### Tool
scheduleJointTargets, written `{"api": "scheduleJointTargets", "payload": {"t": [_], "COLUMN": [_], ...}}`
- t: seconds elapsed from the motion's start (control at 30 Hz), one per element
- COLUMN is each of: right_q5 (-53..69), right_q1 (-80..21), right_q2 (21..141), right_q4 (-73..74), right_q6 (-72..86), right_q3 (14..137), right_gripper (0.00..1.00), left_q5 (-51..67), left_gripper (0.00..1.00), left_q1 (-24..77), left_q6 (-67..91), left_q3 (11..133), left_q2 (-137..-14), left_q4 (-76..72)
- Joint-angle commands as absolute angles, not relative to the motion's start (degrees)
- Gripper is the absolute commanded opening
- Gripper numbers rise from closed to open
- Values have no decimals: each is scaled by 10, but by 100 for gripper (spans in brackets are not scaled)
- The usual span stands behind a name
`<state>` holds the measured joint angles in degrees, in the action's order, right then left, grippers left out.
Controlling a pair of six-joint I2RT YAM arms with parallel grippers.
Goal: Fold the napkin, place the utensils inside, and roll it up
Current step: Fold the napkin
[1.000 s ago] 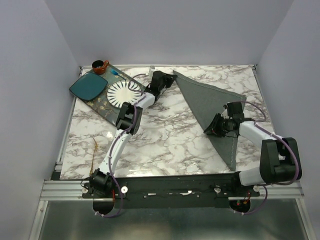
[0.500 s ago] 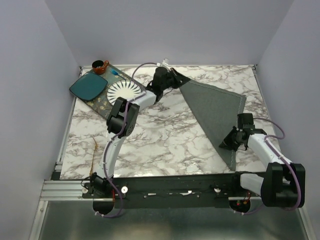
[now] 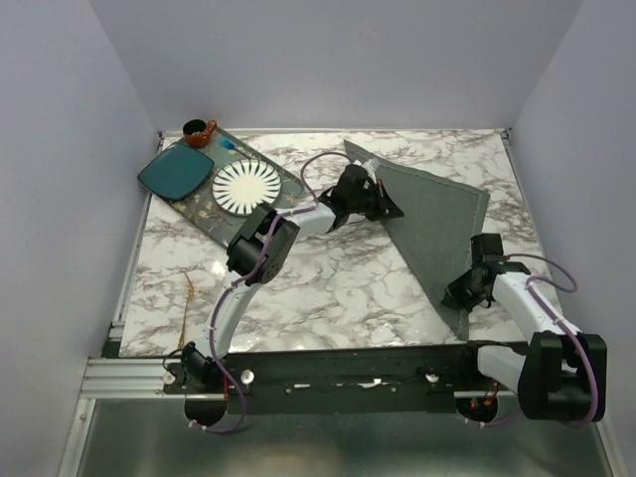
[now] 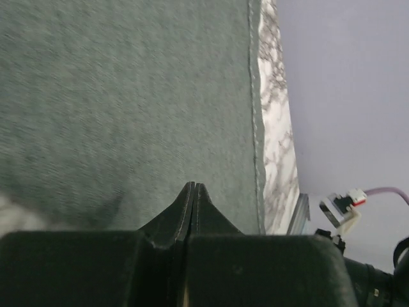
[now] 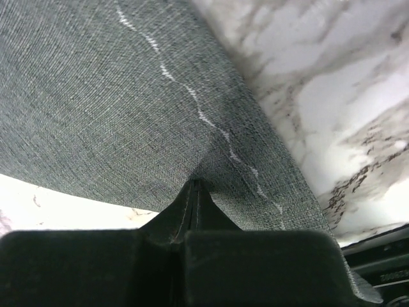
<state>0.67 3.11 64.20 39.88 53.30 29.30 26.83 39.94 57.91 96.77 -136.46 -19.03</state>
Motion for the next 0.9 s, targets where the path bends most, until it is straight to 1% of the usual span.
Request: {"api": "scheduleJointTargets", "payload": {"t": [0.0, 0.07, 0.13, 0.2, 0.3, 0.37, 0.6, 0.63, 0.73, 0.87], "right_q5": [-21, -31, -77, -108, -104, -103, -74, -69, -50, -40], "right_q1": [34, 34, 34, 36, 46, 52, 64, 64, 67, 76], "right_q2": [621, 602, 588, 561, 534, 533, 598, 608, 652, 711], "right_q4": [447, 463, 501, 533, 533, 527, 524, 524, 525, 538], "right_q6": [601, 581, 579, 590, 612, 614, 620, 618, 599, 556], "right_q3": [277, 293, 328, 335, 317, 303, 312, 314, 325, 352], "right_gripper": [1, 1, 1, 1, 7, 8, 7, 5, 1, 1], "left_q5": [280, 279, 280, 282, 272, 275, 274, 275, 271, 271], "left_gripper": [2, 3, 2, 2, 2, 2, 2, 3, 3, 3], "left_q1": [388, 395, 397, 396, 394, 393, 393, 394, 397, 403], "left_q6": [541, 539, 548, 569, 572, 576, 569, 571, 574, 577], "left_q3": [1026, 1040, 1043, 1042, 1042, 1043, 1065, 1062, 1055, 1046], "left_q2": [-1374, -1371, -1373, -1382, -1397, -1403, -1383, -1381, -1371, -1362], "left_q4": [-137, -121, -111, -110, -101, -107, -75, -76, -76, -80]}}
